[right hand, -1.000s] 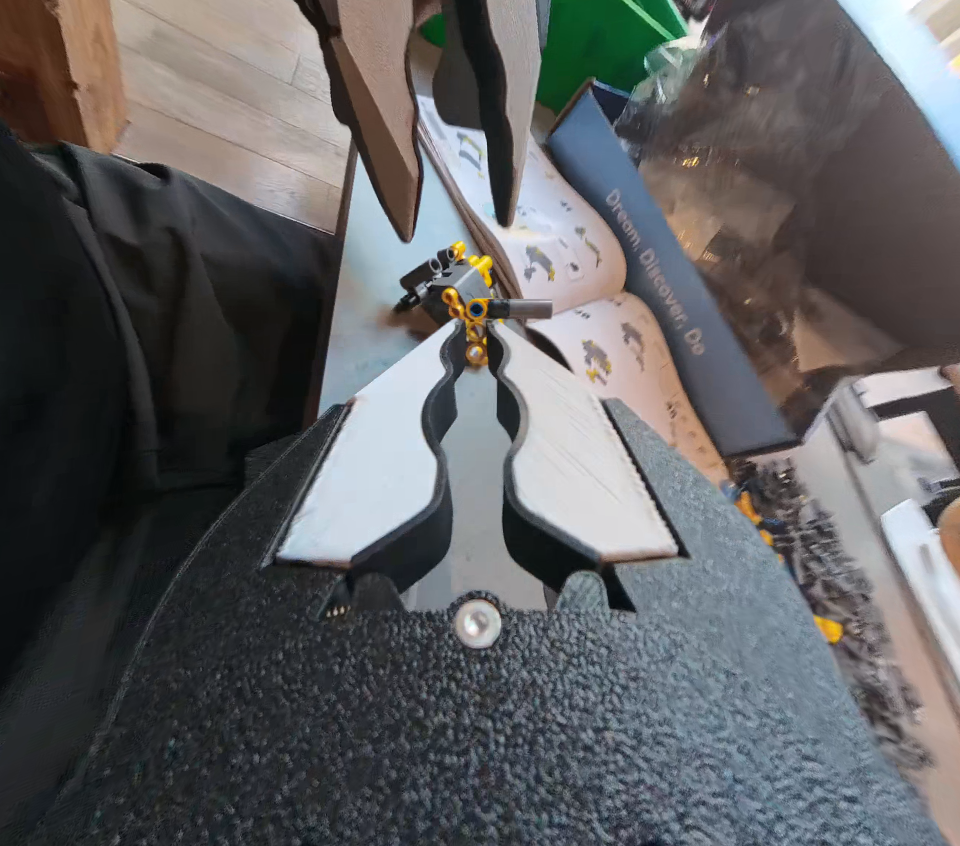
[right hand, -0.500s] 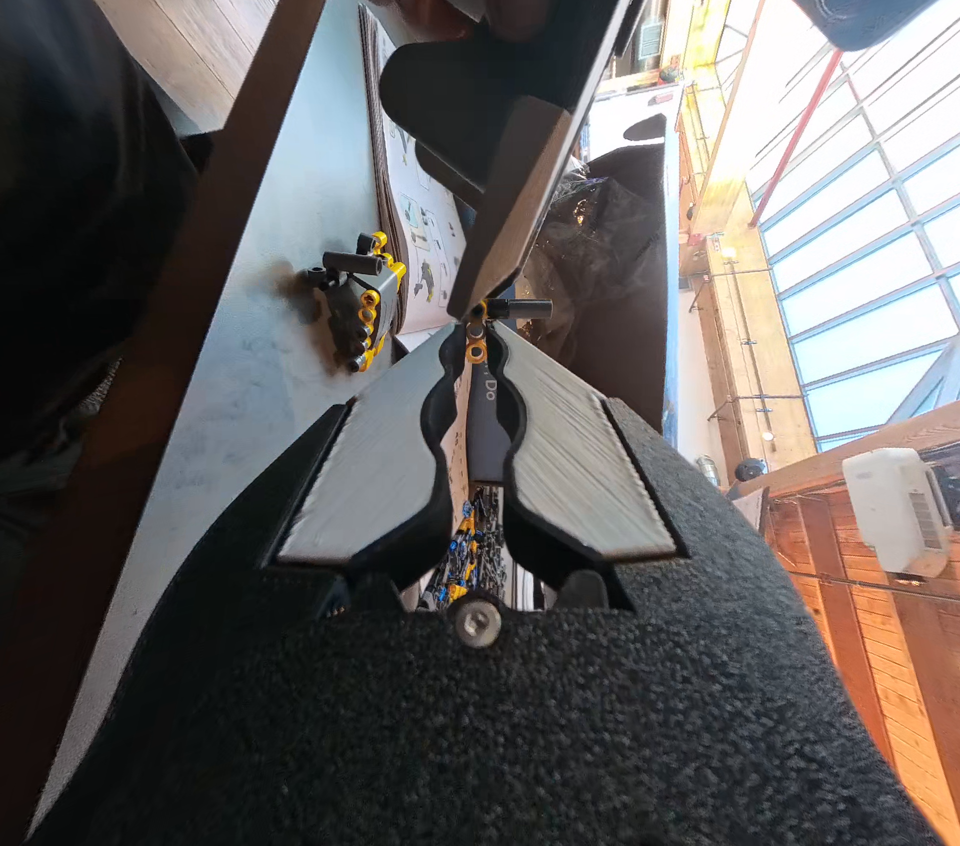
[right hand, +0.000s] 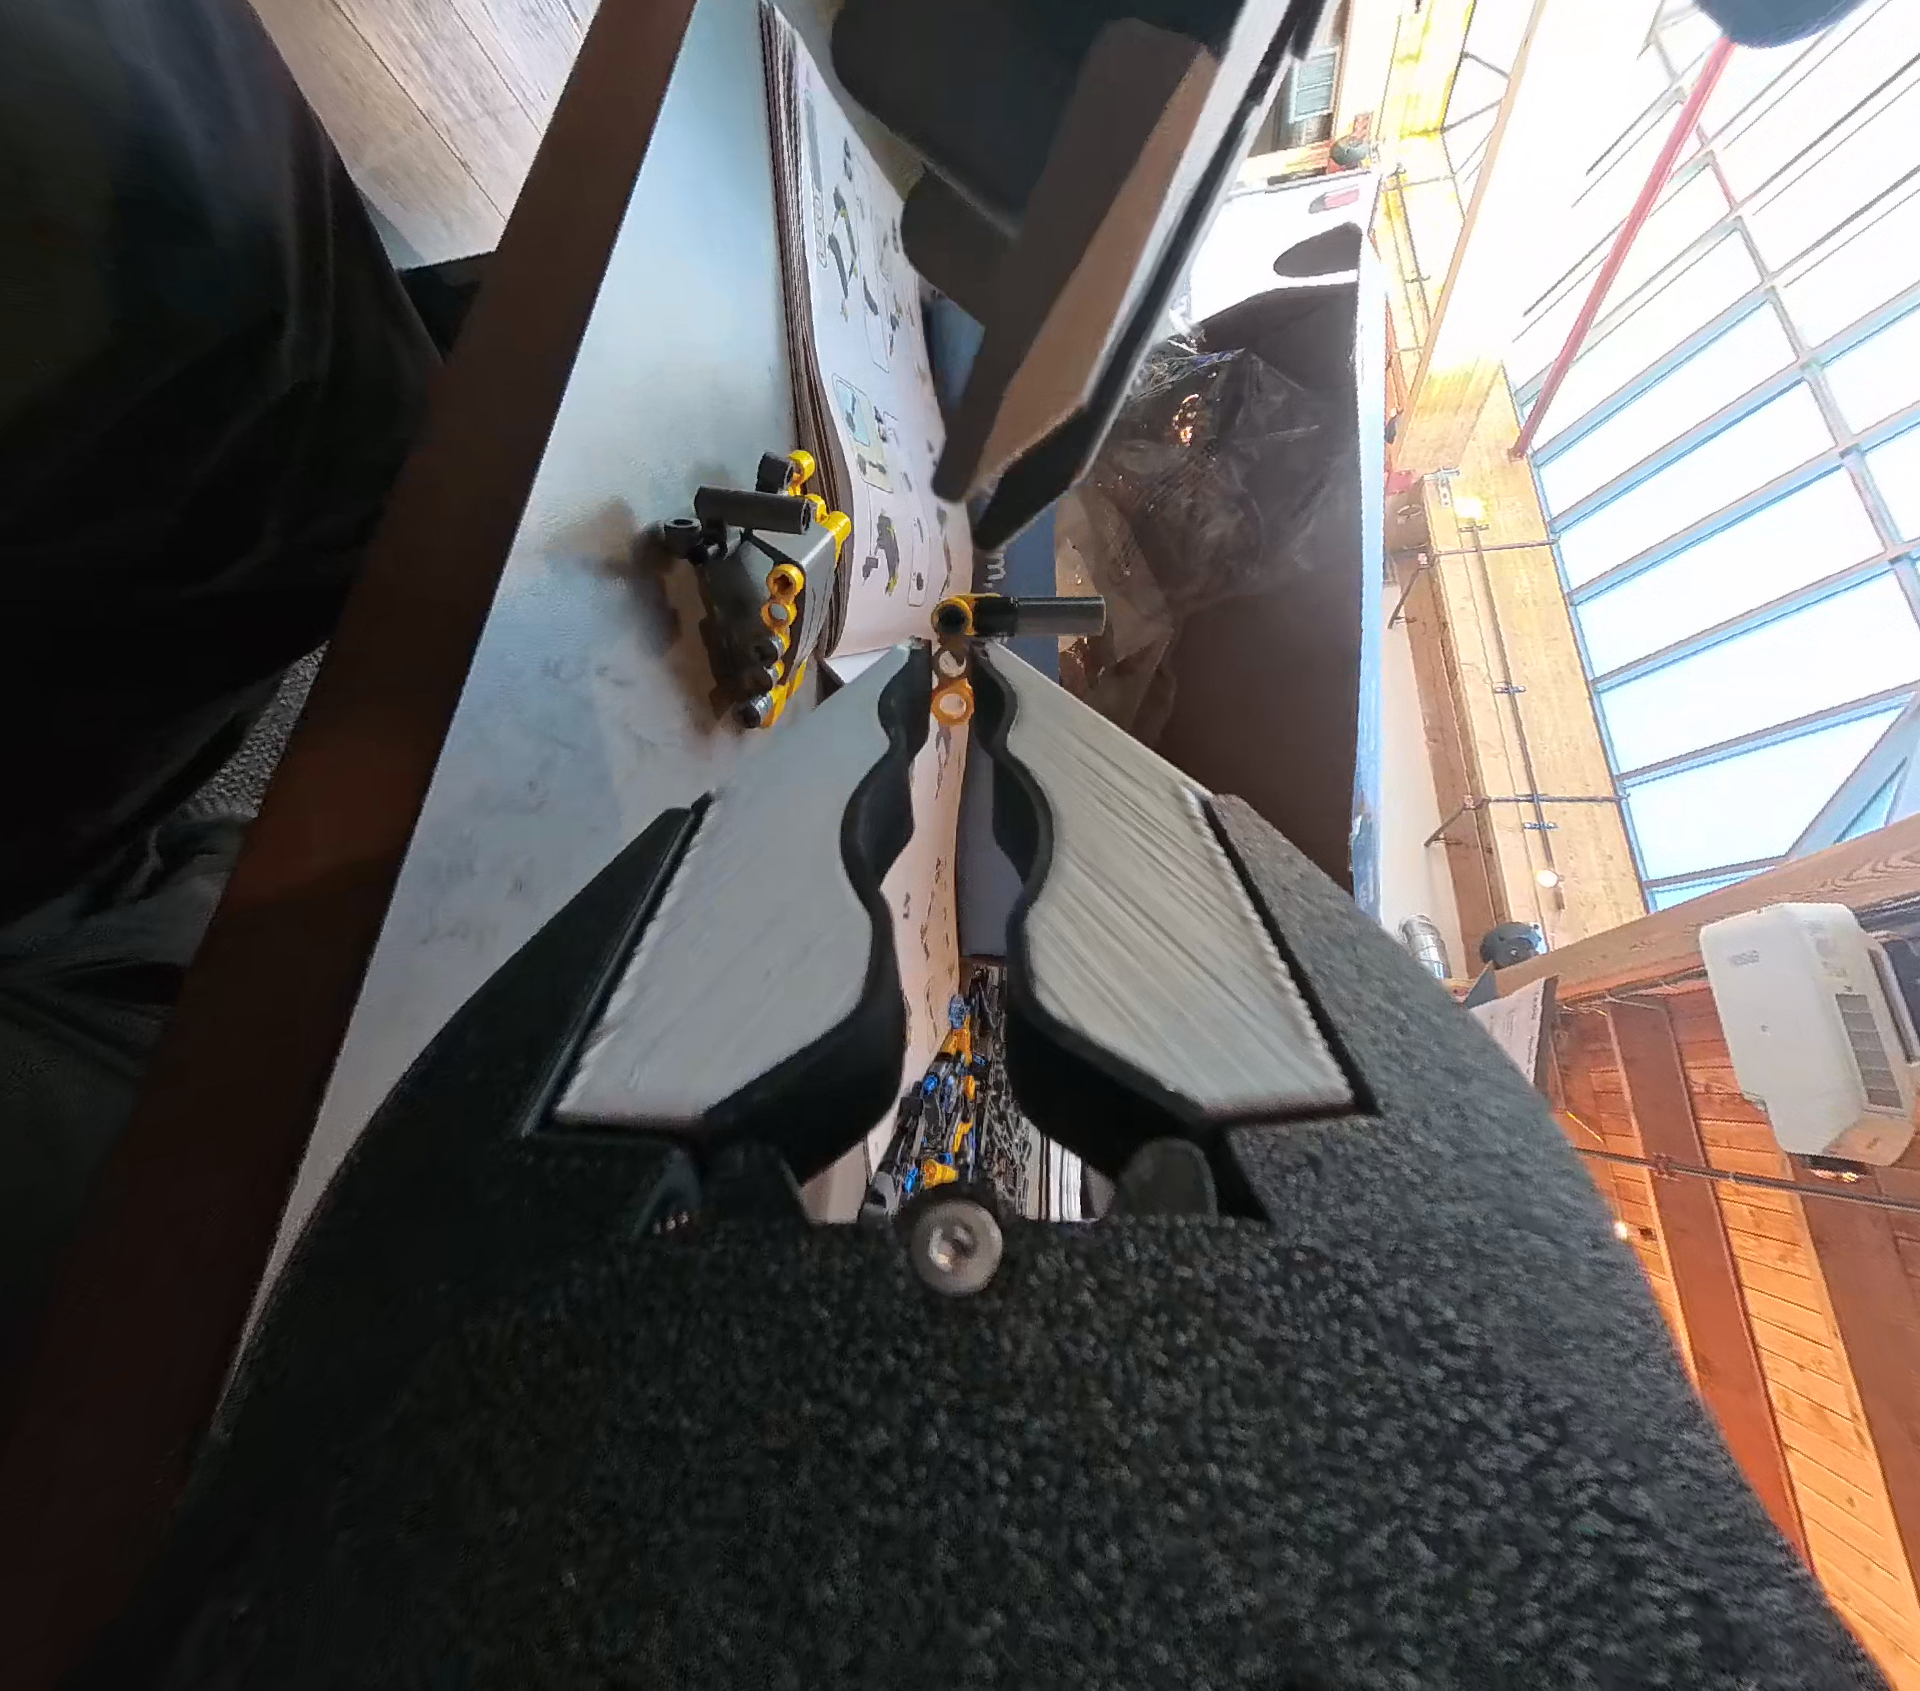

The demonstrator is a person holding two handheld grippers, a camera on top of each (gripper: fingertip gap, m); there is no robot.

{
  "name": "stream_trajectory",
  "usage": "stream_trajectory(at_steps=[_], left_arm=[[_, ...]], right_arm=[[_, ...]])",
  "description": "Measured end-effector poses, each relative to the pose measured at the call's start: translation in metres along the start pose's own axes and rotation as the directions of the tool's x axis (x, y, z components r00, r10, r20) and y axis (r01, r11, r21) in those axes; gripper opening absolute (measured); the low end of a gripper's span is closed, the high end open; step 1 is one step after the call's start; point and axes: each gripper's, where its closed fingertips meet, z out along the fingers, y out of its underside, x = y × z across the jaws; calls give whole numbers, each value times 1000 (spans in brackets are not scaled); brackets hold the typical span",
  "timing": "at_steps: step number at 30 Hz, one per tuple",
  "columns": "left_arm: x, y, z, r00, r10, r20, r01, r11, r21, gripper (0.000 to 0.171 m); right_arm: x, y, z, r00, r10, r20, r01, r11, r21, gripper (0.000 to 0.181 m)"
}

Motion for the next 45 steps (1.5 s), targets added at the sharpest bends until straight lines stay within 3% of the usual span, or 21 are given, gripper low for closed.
stream_trajectory(at_steps=[4,13,21,29,41,45], left_arm=[[-2,-3,9,998,-1,65,1,1000,3,32],[-3,2,18,992,-119,47,118,993,24,15],[-8,9,14,990,-119,70,119,993,2,25],[-29,20,1,983,-57,177,64,997,-38,34],[-32,25,4,983,-66,174,75,996,-41,33],[-34,26,3,983,-21,184,32,998,-57,37]], right_arm=[[6,-3,2,998,-39,-51,38,999,-10,6],[-2,-3,5,998,-55,-37,54,998,-19,6],[-6,0,6,1000,3,-15,-3,1000,-13,6],[-11,6,8,999,55,4,-54,998,-13,6],[-16,15,10,993,116,10,-116,993,-8,6],[-14,15,8,974,224,30,-224,975,-9,6]])
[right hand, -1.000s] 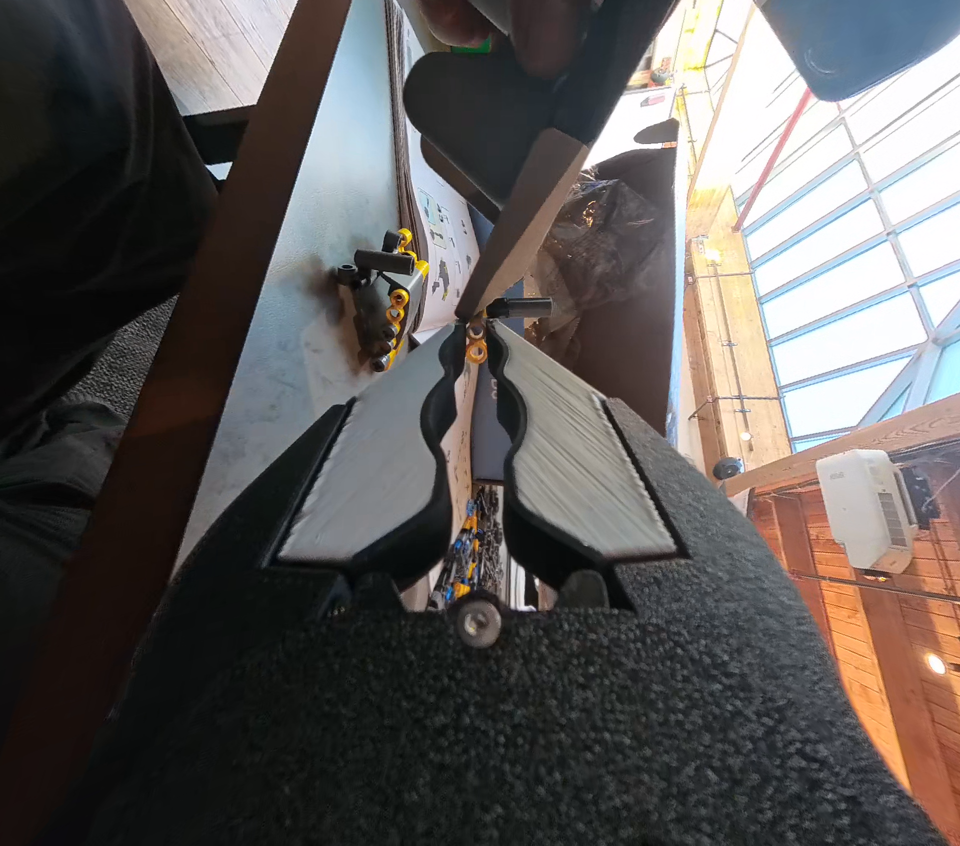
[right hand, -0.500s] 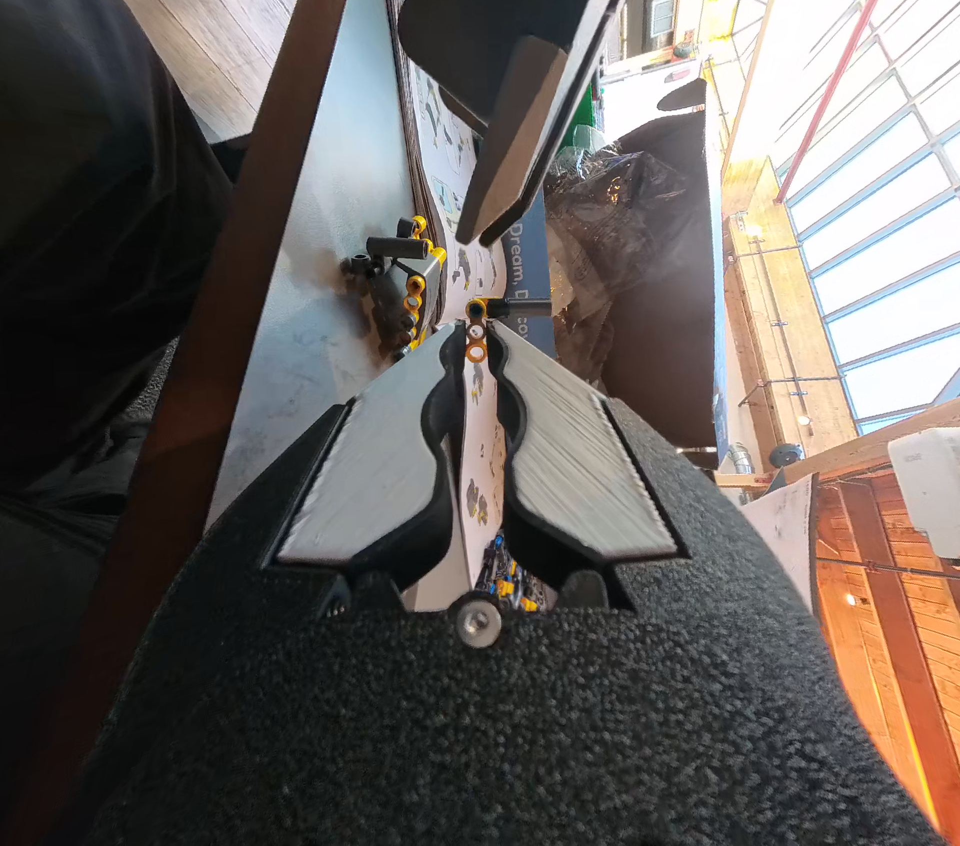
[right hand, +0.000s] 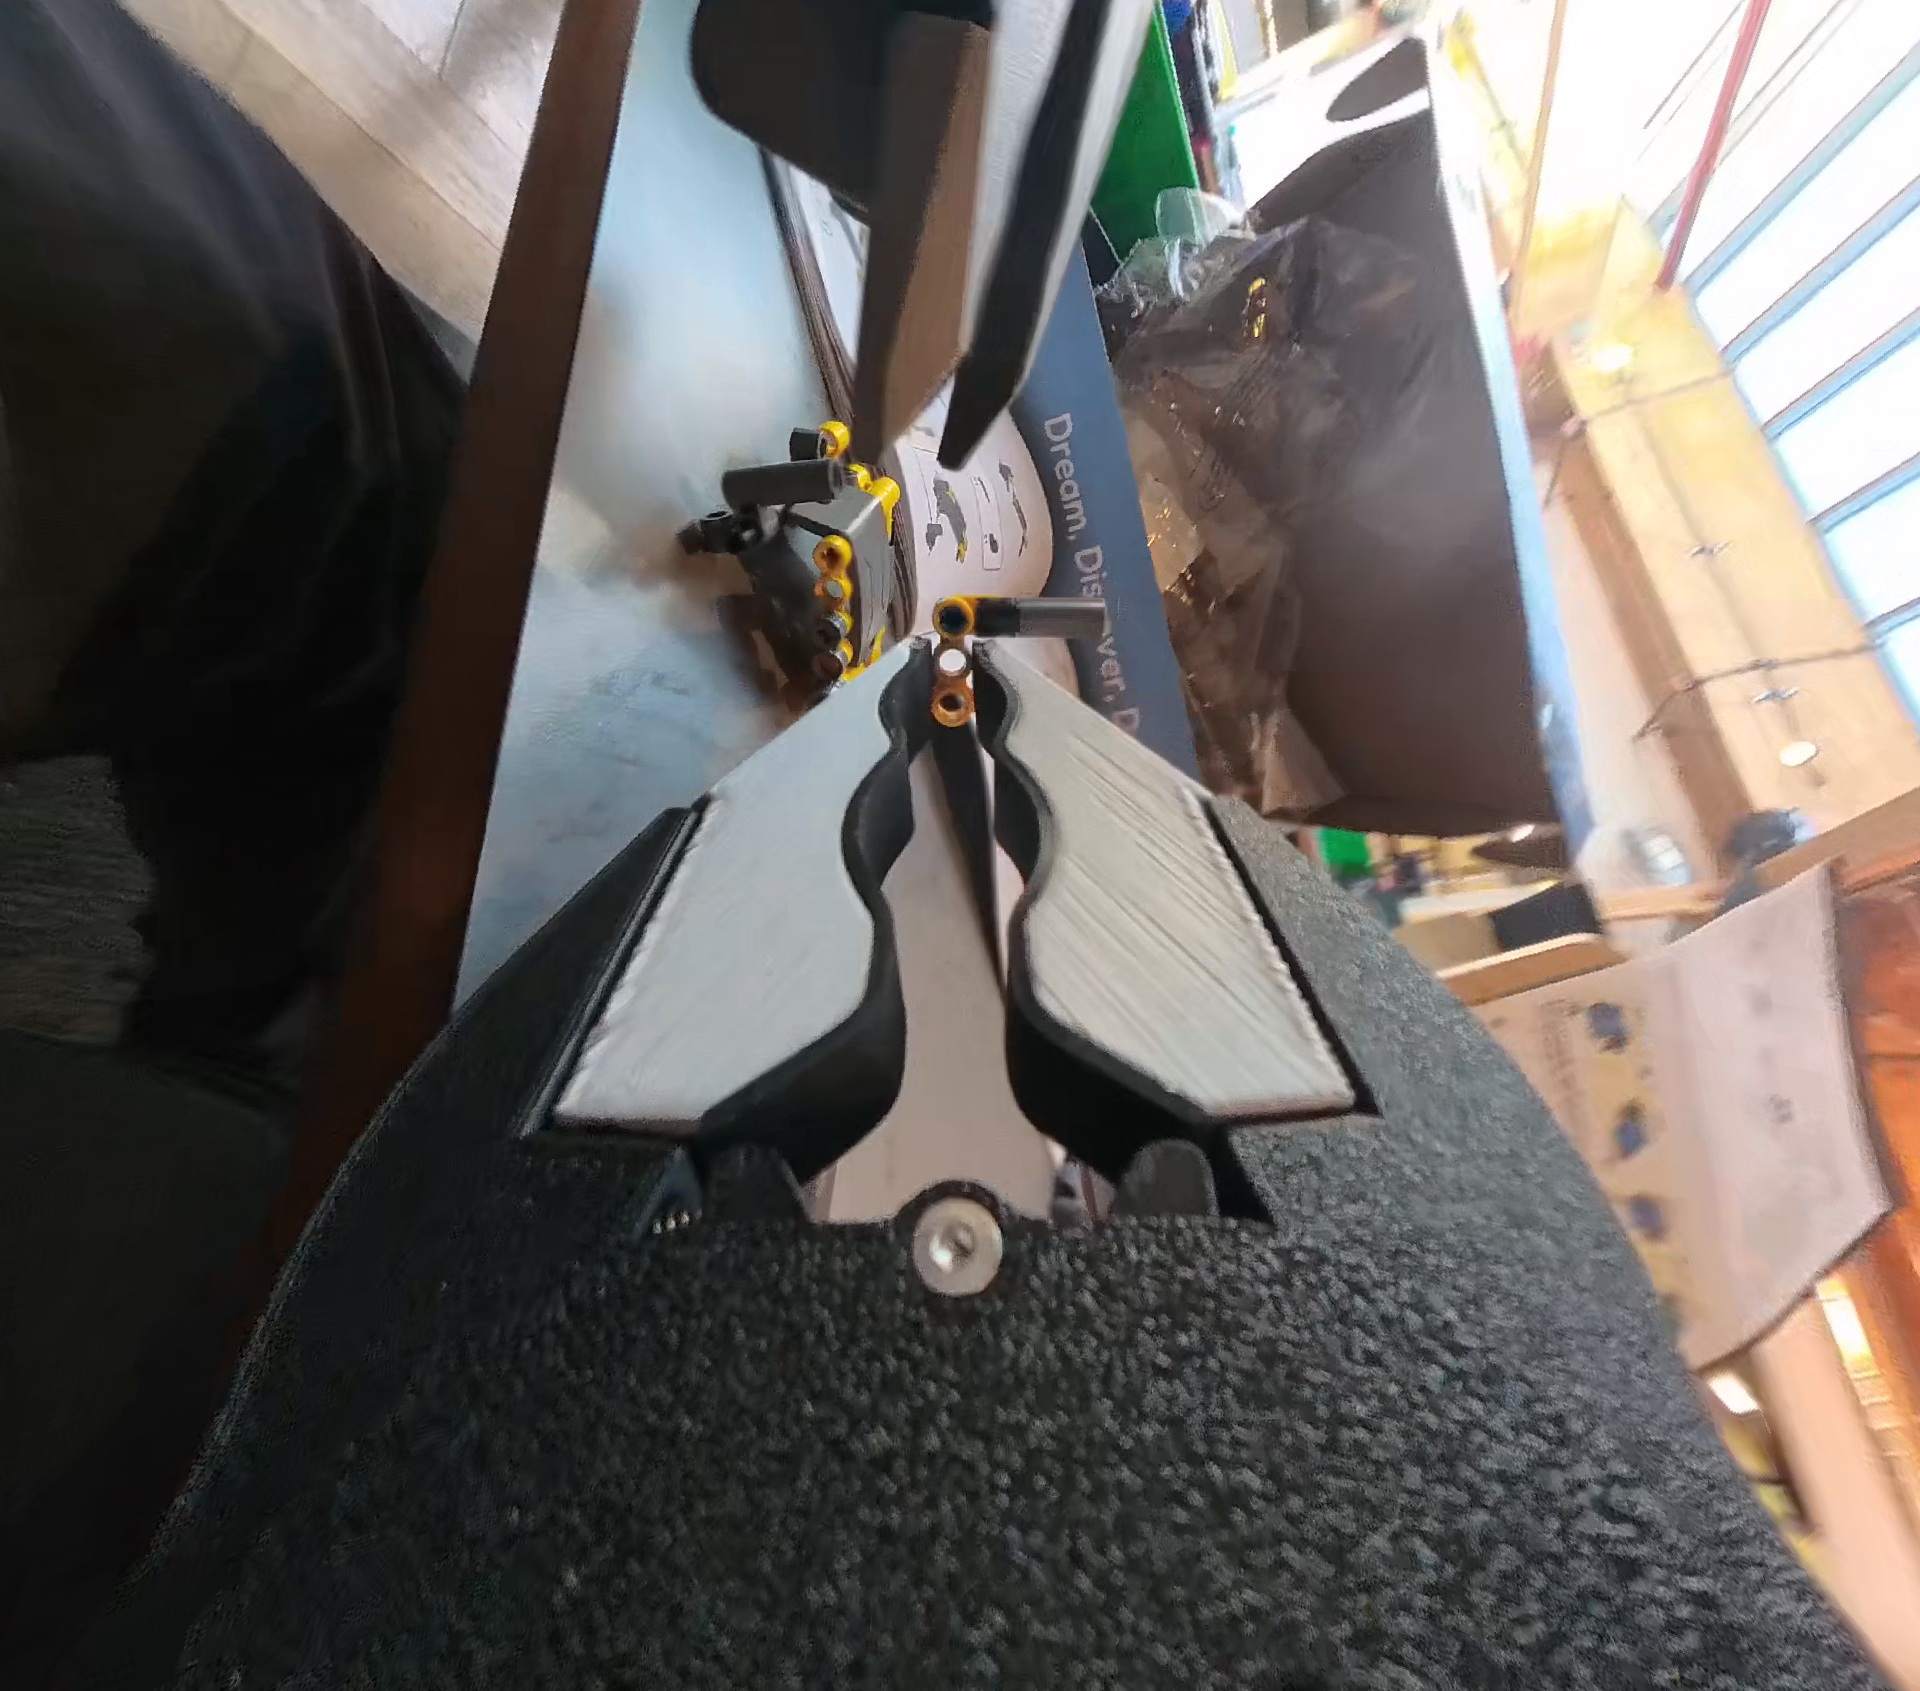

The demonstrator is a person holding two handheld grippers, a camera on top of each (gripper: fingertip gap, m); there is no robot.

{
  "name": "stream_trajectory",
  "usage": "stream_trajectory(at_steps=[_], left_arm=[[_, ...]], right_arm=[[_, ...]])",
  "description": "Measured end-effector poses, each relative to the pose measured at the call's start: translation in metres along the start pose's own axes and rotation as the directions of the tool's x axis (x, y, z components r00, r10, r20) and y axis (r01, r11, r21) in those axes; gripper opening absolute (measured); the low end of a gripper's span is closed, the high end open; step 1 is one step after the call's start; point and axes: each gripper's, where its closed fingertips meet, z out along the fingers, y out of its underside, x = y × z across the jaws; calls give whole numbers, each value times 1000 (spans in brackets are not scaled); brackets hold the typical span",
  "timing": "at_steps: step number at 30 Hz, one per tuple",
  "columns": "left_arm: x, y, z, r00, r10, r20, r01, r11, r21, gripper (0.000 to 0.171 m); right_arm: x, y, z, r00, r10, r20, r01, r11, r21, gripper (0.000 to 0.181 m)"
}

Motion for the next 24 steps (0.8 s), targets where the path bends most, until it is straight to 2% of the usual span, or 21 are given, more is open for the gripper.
stream_trajectory(at_steps=[2,4,8,13,16,20,24], left_arm=[[-3,1,-3,996,81,21,-81,997,-17,45],[-3,5,-4,981,193,18,-192,980,-49,51],[-9,17,-2,916,401,-4,-399,909,-118,57],[-15,28,6,816,578,-8,-568,799,-197,58],[-15,27,9,775,632,9,-617,760,-204,46],[-14,26,16,796,606,-8,-596,781,-188,36],[-11,26,18,815,579,-31,-573,797,-191,33]], right_arm=[[3,0,-3,992,127,26,-127,992,0,6],[2,-3,-6,953,292,83,-294,956,8,6],[0,-3,-7,792,581,187,-585,810,-37,6],[-2,-9,-10,654,713,254,-718,690,-88,6],[-1,-16,-15,559,777,290,-792,603,-91,6],[-5,-20,-17,399,857,327,-872,465,-154,6],[-13,-15,-15,332,890,312,-892,404,-203,6]])
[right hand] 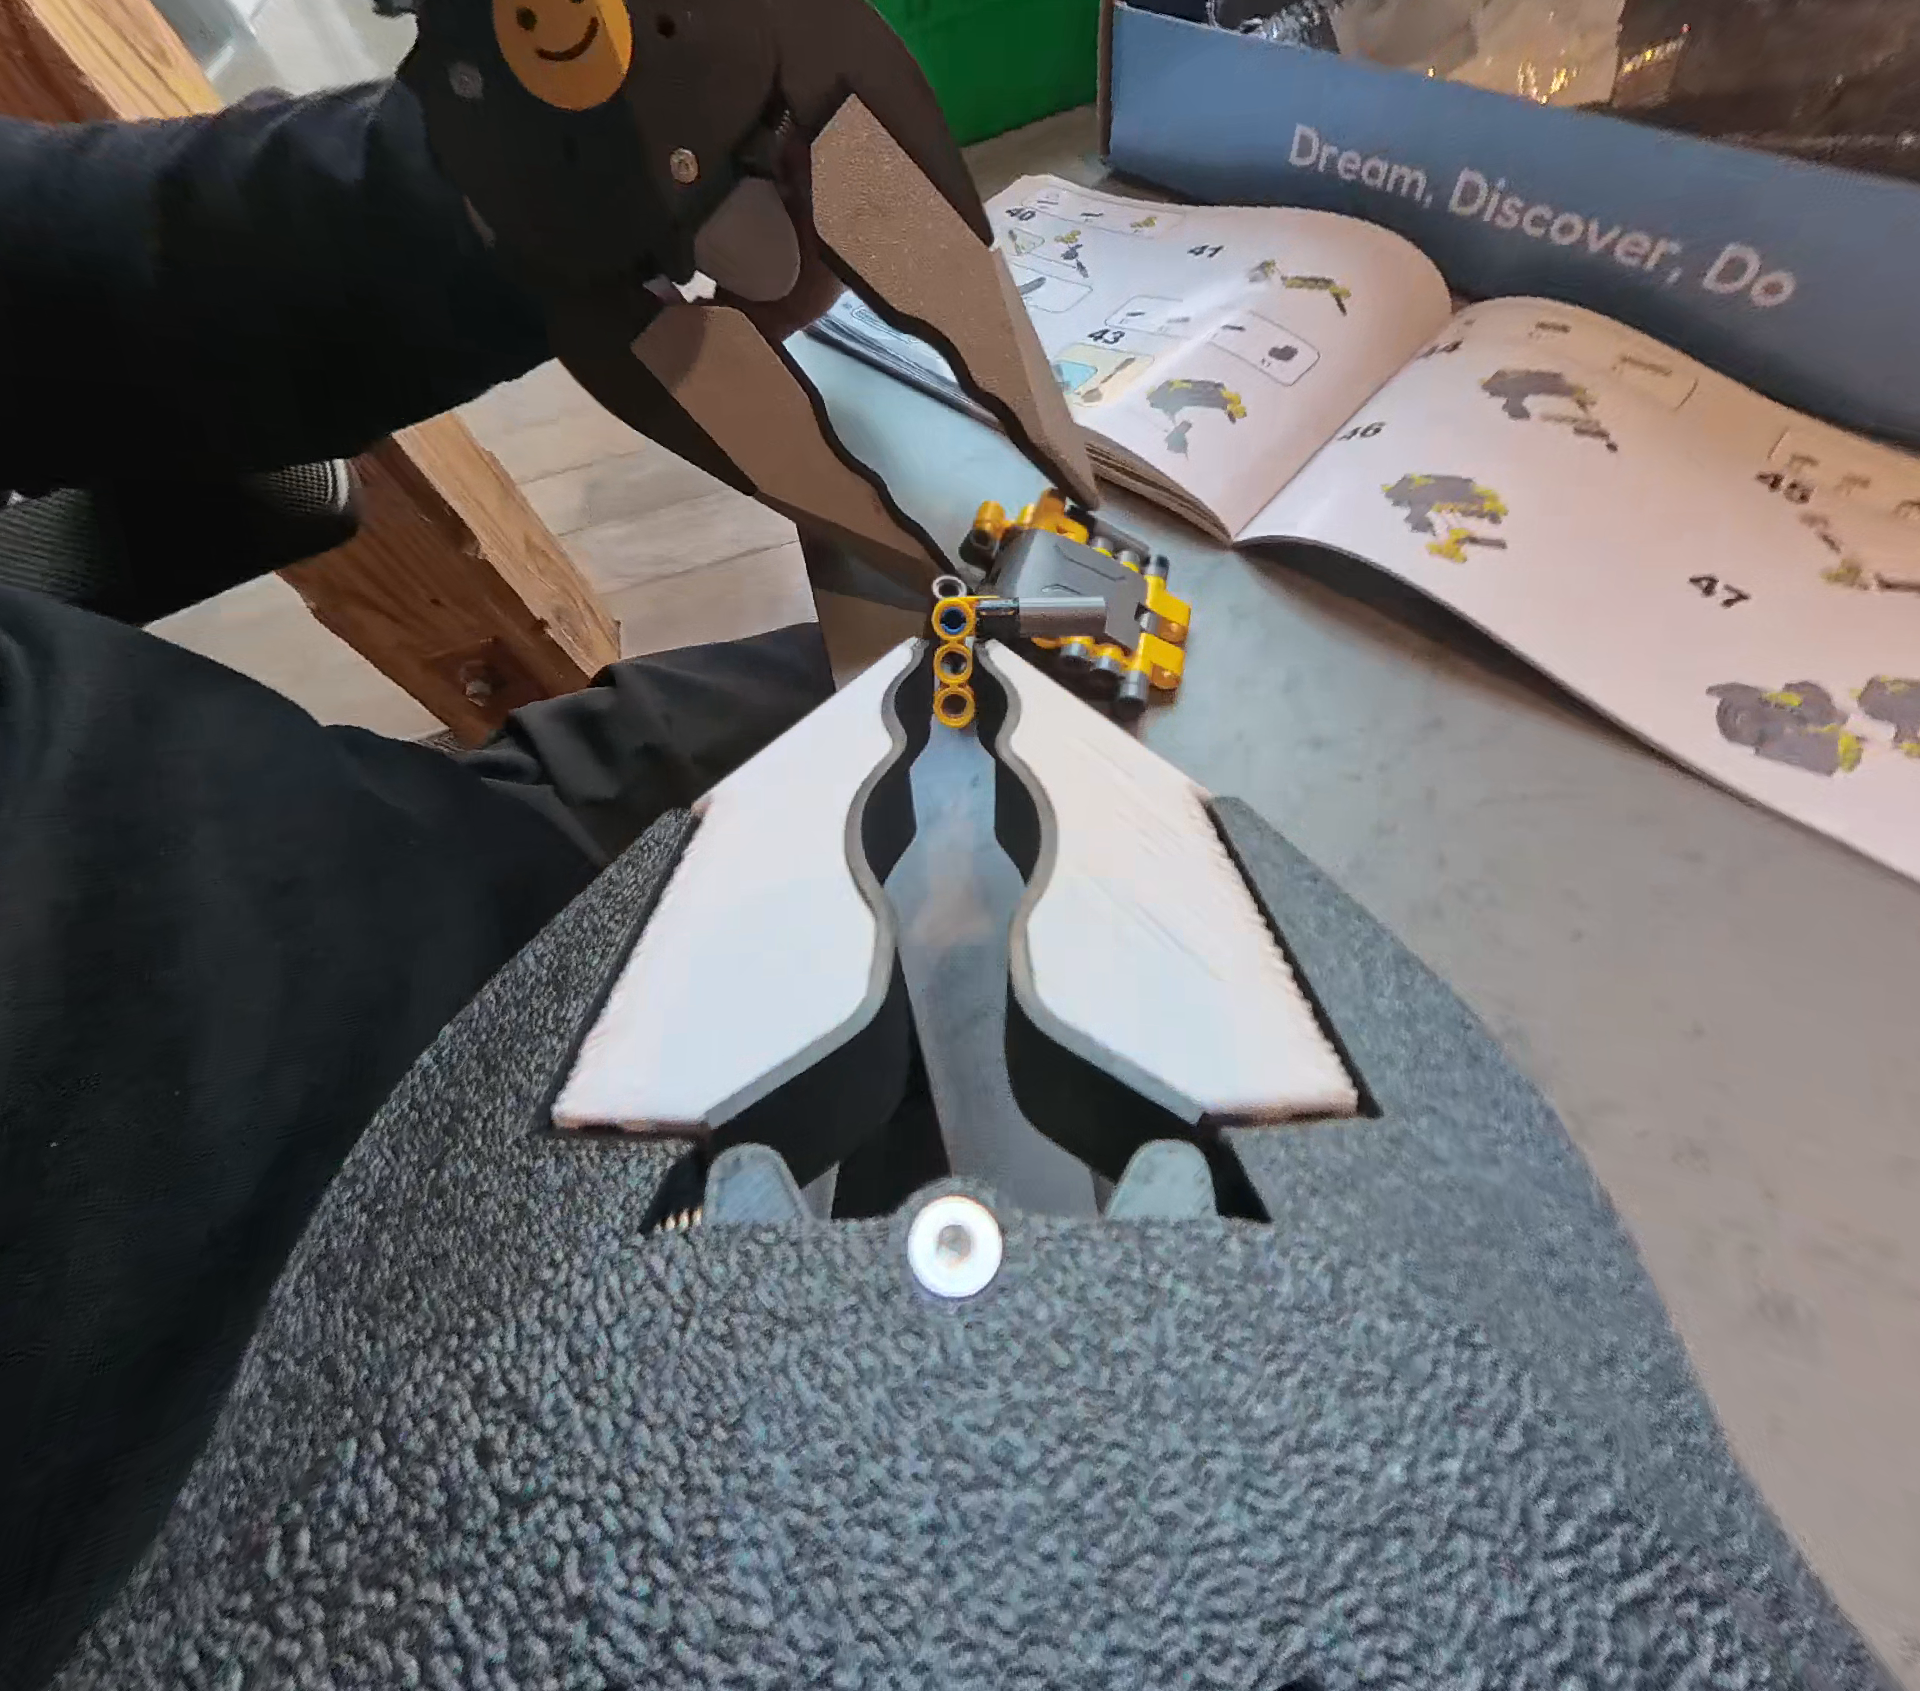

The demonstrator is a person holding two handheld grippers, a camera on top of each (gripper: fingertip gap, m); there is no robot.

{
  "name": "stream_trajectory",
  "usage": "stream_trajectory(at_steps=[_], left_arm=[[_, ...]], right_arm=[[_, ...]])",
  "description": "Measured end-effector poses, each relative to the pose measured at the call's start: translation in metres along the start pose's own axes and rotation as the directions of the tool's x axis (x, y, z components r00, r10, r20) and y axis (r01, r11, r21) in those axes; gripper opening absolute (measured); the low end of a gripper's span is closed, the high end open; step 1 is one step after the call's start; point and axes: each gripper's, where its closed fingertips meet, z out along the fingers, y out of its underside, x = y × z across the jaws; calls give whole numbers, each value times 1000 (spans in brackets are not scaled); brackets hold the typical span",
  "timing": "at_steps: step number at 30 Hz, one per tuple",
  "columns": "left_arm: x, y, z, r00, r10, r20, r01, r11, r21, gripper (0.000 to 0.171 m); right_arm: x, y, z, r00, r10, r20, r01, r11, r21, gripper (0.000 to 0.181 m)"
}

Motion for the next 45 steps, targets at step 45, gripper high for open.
stream_trajectory(at_steps=[45], left_arm=[[39,-27,-2,916,-161,-367,221,967,127,39]], right_arm=[[-14,24,-2,855,488,176,-518,807,283,5]])
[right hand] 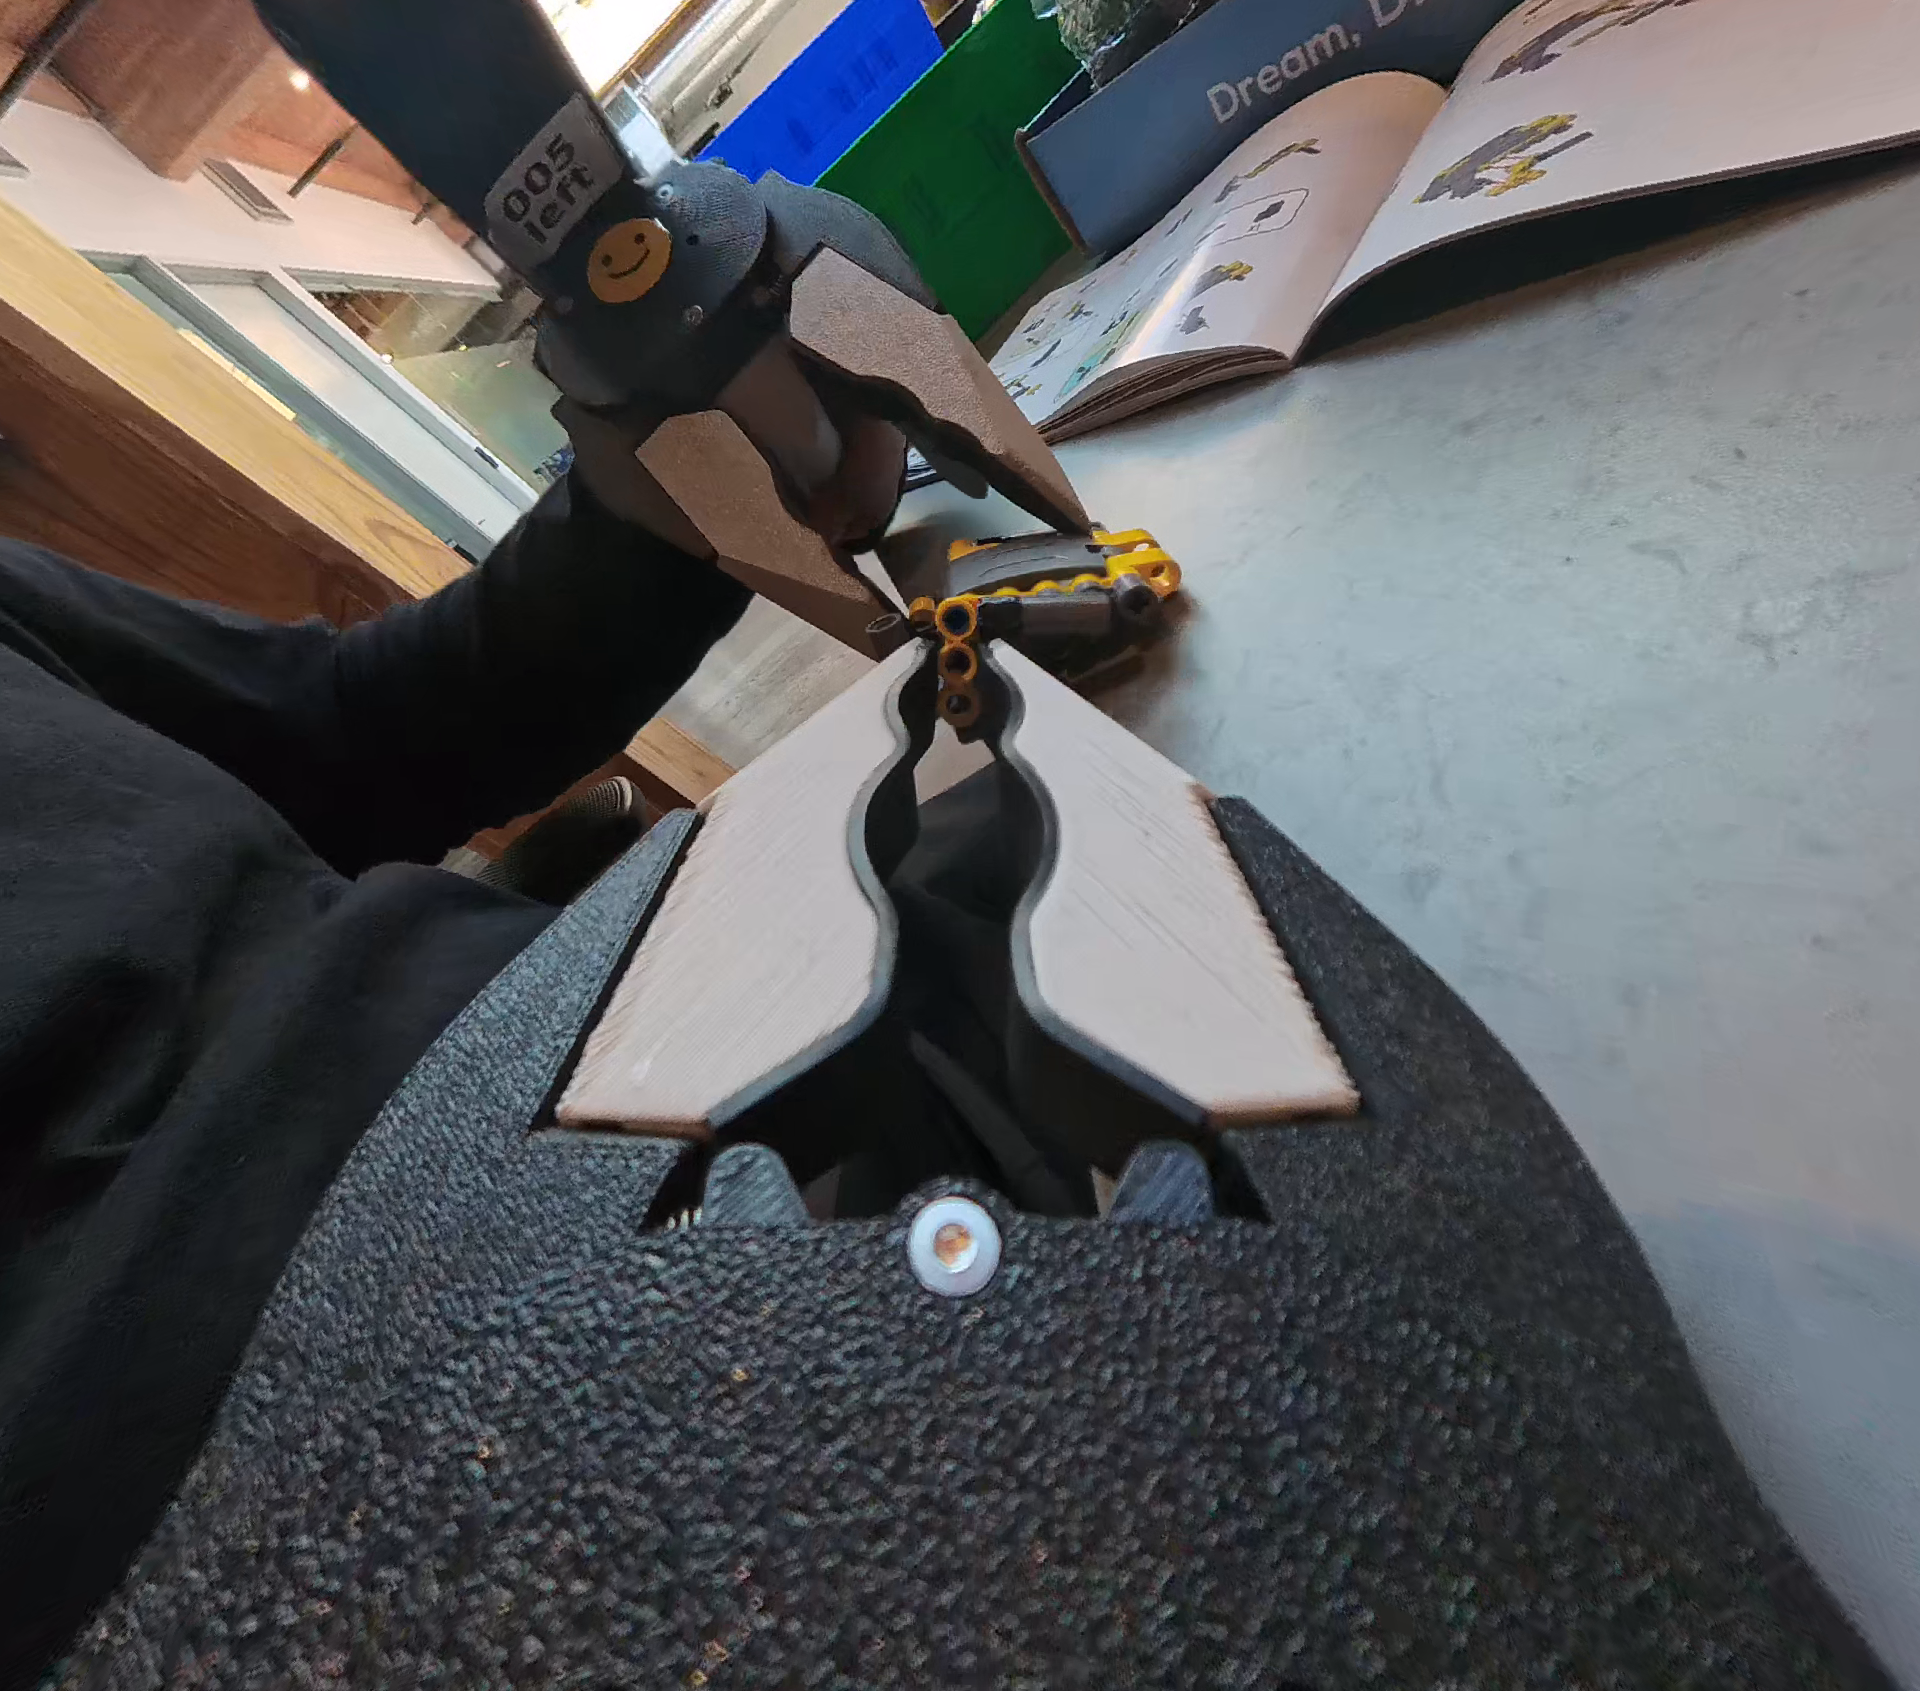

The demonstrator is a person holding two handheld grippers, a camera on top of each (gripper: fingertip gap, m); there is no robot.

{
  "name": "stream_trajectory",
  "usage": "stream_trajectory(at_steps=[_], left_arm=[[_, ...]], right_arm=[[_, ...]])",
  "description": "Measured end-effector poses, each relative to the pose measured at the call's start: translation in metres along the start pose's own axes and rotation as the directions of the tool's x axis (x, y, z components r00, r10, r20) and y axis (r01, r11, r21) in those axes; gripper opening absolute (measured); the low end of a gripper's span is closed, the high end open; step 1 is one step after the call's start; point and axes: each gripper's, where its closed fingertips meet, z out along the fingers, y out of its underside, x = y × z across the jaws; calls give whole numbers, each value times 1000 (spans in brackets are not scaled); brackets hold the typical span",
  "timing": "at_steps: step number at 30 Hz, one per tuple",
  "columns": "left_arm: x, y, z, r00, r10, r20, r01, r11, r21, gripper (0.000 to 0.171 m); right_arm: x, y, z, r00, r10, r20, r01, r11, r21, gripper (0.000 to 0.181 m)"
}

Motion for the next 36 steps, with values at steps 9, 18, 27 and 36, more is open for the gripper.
stream_trajectory(at_steps=[9,18,27,36], left_arm=[[2,-2,1,998,-61,33,60,998,34,39],[5,-1,0,994,-106,32,103,992,74,39],[5,-1,0,994,-107,38,103,991,80,39],[3,0,-2,995,-84,62,80,995,64,39]], right_arm=[[2,-3,-1,1000,26,4,-26,999,32,5],[0,0,1,999,50,3,-50,999,2,5],[0,2,-5,999,45,-7,-45,998,-38,5],[-1,7,-6,998,-66,-23,59,971,-233,6]])
